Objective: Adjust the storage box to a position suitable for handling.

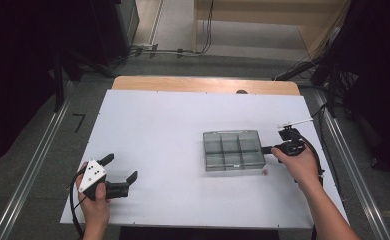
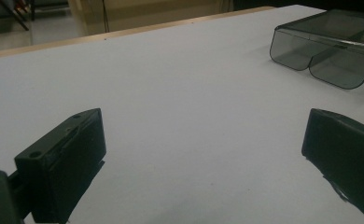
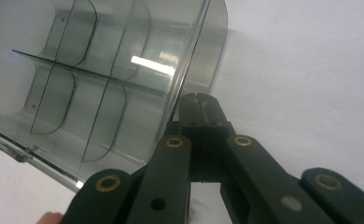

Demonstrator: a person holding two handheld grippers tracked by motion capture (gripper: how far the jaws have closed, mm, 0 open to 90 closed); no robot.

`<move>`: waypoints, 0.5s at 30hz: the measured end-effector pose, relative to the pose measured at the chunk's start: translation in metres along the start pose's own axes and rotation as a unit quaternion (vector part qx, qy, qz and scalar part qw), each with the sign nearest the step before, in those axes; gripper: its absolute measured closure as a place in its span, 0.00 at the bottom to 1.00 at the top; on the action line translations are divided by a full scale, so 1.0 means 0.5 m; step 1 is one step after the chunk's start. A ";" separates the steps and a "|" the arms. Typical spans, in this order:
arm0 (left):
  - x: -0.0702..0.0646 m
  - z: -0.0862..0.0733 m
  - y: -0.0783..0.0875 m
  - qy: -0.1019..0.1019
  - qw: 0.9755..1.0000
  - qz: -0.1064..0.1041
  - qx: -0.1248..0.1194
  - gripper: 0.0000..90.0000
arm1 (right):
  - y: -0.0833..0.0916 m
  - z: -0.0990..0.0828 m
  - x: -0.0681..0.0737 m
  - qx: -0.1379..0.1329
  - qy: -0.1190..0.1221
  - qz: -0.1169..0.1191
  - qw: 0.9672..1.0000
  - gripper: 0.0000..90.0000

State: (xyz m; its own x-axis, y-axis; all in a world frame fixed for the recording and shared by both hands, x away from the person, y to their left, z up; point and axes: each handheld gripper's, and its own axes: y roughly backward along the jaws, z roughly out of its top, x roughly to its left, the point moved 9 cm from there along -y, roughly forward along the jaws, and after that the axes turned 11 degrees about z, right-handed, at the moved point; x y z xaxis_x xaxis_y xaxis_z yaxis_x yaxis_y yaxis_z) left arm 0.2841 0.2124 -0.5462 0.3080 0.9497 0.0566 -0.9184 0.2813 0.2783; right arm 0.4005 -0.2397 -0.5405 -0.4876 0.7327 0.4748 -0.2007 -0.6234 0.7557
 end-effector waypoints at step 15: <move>-0.001 0.000 0.000 -0.001 1.000 -0.001 0.001 0.00 | -0.036 -0.013 0.060 0.019 0.029 0.000 0.999 0.98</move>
State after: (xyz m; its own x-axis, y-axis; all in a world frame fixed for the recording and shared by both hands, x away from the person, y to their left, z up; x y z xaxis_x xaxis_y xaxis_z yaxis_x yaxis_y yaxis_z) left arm 0.2837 0.2120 -0.5464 0.3103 0.9489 0.0571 -0.9175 0.2832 0.2795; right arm 0.3836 -0.2082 -0.5428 -0.5370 0.7145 0.4485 -0.1692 -0.6121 0.7725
